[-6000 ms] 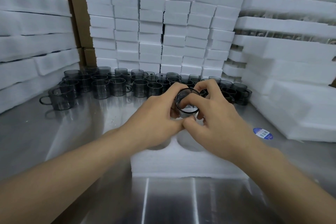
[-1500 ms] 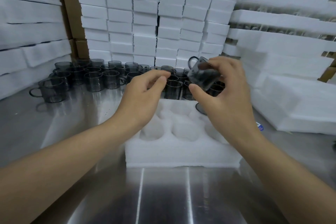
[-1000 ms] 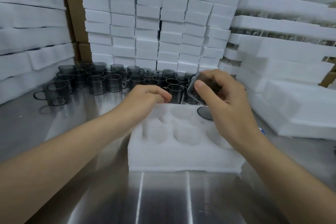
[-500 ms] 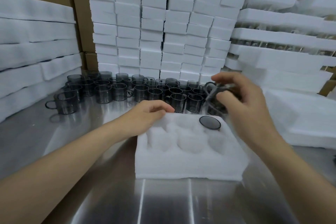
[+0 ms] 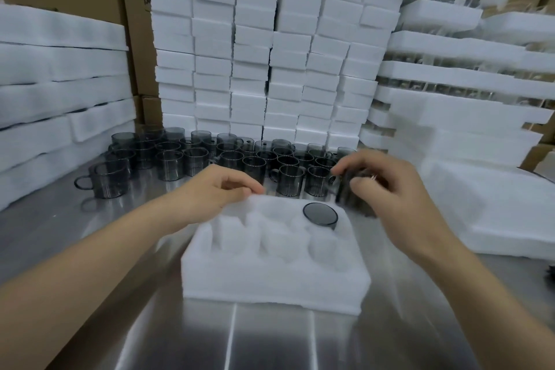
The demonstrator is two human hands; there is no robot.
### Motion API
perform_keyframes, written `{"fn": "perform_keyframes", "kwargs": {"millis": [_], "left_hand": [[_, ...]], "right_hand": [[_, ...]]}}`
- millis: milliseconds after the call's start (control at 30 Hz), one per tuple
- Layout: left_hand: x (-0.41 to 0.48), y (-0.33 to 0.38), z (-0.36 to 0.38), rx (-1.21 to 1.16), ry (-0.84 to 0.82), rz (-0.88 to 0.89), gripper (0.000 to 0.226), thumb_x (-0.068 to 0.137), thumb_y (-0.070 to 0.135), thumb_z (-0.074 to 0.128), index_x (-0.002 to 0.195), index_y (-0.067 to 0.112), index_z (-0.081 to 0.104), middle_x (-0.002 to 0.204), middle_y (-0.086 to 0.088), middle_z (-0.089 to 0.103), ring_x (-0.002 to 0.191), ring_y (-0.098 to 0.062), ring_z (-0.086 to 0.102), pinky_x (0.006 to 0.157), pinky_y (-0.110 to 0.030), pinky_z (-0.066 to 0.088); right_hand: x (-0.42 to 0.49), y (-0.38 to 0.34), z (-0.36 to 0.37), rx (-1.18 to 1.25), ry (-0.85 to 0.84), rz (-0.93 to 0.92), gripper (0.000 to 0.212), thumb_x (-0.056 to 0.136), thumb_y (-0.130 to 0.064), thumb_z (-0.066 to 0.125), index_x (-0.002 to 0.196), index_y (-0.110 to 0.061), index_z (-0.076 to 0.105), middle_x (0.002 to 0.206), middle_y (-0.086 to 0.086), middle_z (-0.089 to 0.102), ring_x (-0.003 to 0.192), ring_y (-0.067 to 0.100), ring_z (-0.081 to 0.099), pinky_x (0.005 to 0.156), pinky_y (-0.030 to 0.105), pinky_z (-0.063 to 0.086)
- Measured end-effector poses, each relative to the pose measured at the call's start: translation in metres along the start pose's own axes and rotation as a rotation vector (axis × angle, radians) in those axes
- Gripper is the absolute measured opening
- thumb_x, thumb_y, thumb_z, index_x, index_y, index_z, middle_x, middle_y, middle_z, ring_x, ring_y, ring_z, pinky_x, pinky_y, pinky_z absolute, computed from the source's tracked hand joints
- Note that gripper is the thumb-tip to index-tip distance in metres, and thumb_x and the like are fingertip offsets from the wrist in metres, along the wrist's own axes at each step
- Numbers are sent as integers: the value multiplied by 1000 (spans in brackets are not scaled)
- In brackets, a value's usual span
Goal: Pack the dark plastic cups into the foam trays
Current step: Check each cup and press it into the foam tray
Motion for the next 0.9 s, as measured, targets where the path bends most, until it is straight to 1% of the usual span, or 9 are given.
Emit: {"fn": "perform_keyframes", "kwargs": {"millis": [67,100,167,300,367,467,567,767,900], "left_hand": [[1,-2,-3,-10,47,-5,24,106,5,63,109,19,83,104,9,83,99,0,75,88,-12,52],[2,-4,-5,-6,69,-10,24,106,5,64,108,19,83,103,8,83,99,-3,75,88,-14,53],[3,-6,-7,3,92,-20,24,106,6,65,107,20,84,102,6,83,101,-8,76,93,-20,54],[4,-10,-7,10,92,-33,24,106,8,65,105,23,84,103,6,83,106,-13,75,102,-31,54],[5,-12,-8,15,93,-39,26,107,8,64,105,25,84,103,7,83,105,-11,75,102,-30,54],[5,-14,-9,14,78,-49,26,108,12,64,106,29,83,104,11,82,102,-3,75,99,-28,54],[5,-16,-9,9,65,-49,25,108,16,64,106,31,84,106,15,81,103,1,73,100,-26,52],[6,-18,-9,13,54,-44,25,108,19,64,104,35,84,108,17,81,106,1,72,104,-29,51],[6,-18,-10,13,46,-44,24,108,20,64,106,33,83,108,14,81,110,-6,72,107,-33,52]], "right_hand": [[-3,-1,11,-97,-105,19,25,80,-27,63,98,-34,78,90,-21,70,81,1,65,73,10,44],[-5,-1,16,-139,-152,30,24,79,-30,65,99,-37,78,98,-21,70,90,2,67,78,11,45],[-8,-2,23,-160,-215,55,24,77,-34,68,98,-41,77,105,-20,68,98,4,68,82,14,47],[-9,-6,24,-181,-232,26,23,80,-32,78,101,-42,78,105,-19,67,101,3,67,83,12,47],[-11,-9,26,-191,-288,22,24,84,-30,84,103,-42,77,108,-18,66,103,4,67,86,15,50],[-11,-11,28,-230,-365,61,22,83,-36,85,102,-41,76,109,-17,63,102,5,67,90,21,53],[-11,-12,25,-294,-412,99,23,81,-41,87,101,-42,76,108,-18,63,100,2,67,88,19,52],[-12,-10,33,-217,-433,96,33,74,-38,95,102,-40,77,106,-15,64,101,6,67,92,26,53],[-11,-4,27,-271,-488,125,38,73,-46,94,105,-40,73,112,-16,64,114,4,63,105,33,49]]}}
Point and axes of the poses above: each hand's wrist, its own x-axis towards the middle knuckle, its own z-axis out of the palm, y = z × x, the point moved 3 cm from there along x, towards the middle knuckle
